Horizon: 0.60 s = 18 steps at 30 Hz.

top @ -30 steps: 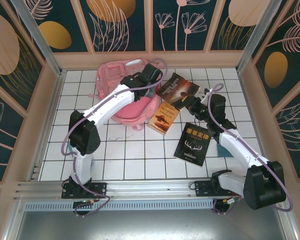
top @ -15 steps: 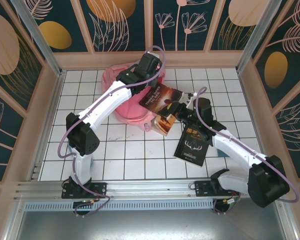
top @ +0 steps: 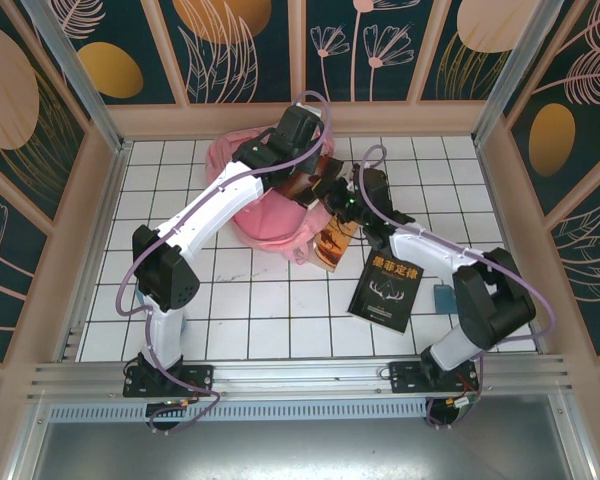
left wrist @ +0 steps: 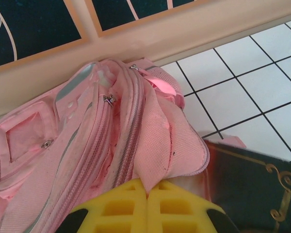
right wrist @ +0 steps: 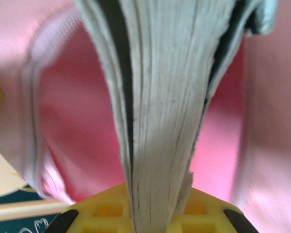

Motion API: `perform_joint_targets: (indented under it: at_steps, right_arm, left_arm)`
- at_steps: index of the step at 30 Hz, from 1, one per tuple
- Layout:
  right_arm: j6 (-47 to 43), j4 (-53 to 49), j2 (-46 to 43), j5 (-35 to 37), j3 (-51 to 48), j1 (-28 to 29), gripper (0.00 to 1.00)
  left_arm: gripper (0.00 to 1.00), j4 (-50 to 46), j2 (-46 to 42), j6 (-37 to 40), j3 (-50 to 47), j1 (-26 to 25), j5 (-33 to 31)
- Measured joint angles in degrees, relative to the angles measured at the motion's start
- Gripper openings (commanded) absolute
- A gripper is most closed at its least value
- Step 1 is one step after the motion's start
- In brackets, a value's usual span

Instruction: Pack books, pencil case, and school supplies into a backpack

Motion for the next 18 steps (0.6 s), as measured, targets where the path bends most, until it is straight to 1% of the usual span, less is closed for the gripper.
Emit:
perform_joint_targets:
  at_steps: [5,10,11,13,16,18]
  right_arm:
    - [2.25,1.42,6.08,6.29,5.05,1.75,0.03]
    - [2.38,0.96,14.32,15.26,12.55,5.66,0.03]
    - [2.25,1.33,15.80,16.94,13.57,6.38,0.03]
    - [2.36,1.53,17.99,20.57,15.61,7.34,0.03]
    - [2.36,4.85,21.20,23.58,17.51,8.24,0.03]
    - [2.43,6.73,23.65,24.41,18.03,8.50,0.04]
  left_arm:
    - [0.00,0.11,-0.20,-0.66,-0.31,0.00,0.90]
    - [0.00,0.22,-0.44,-1.18,-0.35,0.00,1.27]
    - [0.00,0.17,-0.52,-1.05,-0.35,0.09,0.50]
    - [0.00,0.17,-0.96,-1.01,-0.39,1.31,0.13]
    - [0.00,0.31,-1.38,-1.05,-0.39,2.34,-0.90]
    - [0.00,0.35,-1.86,-1.33,-0.39,2.08,-0.68]
